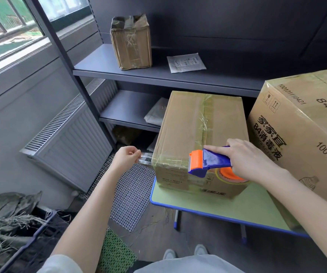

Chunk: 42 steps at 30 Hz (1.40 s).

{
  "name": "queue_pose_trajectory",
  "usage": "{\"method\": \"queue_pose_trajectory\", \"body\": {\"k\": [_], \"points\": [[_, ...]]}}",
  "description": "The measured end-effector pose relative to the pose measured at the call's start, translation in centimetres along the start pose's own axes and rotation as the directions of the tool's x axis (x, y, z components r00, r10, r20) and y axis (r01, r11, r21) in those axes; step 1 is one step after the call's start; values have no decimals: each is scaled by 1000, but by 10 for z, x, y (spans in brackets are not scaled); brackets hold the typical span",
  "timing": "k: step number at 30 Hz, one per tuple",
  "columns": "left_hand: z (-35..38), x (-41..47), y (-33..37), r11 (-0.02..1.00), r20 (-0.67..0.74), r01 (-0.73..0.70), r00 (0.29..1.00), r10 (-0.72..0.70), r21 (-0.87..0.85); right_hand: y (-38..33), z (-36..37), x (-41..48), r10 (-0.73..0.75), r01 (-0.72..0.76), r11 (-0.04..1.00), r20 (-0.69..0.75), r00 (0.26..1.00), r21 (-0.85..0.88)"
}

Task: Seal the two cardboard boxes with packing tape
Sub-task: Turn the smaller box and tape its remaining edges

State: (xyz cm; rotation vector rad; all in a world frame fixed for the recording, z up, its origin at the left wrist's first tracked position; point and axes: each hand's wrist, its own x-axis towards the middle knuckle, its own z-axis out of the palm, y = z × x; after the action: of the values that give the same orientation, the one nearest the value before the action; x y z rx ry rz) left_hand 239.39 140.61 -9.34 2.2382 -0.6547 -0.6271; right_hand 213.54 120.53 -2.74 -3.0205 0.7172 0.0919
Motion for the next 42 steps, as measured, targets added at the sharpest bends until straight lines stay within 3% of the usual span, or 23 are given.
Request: {"method": "queue_pose_trajectory", "body": {"k": [18, 24, 30, 36, 42], "points": [[12, 6, -3, 1000, -59, -18, 998, 18, 5, -1, 3, -7, 2, -2, 1000, -19, 1000, -23], [21, 6, -11, 1000, -25, -6, 1000, 6, -3, -3, 2, -4, 12, -12, 1000, 0, 1000, -25], [41, -2, -16, 994, 116, 38, 993, -27, -99, -4, 0, -3, 3, -3, 1000, -4, 1000, -11], [54, -1, -12, 990, 125, 99, 988, -86, -103, -3, -3, 0, -26, 26, 1000, 5, 1000, -6], [46, -4, -18, 982, 186, 103, 974, -132, 156, -1, -4, 1, -26, 27, 999, 14, 1000, -20]]}}
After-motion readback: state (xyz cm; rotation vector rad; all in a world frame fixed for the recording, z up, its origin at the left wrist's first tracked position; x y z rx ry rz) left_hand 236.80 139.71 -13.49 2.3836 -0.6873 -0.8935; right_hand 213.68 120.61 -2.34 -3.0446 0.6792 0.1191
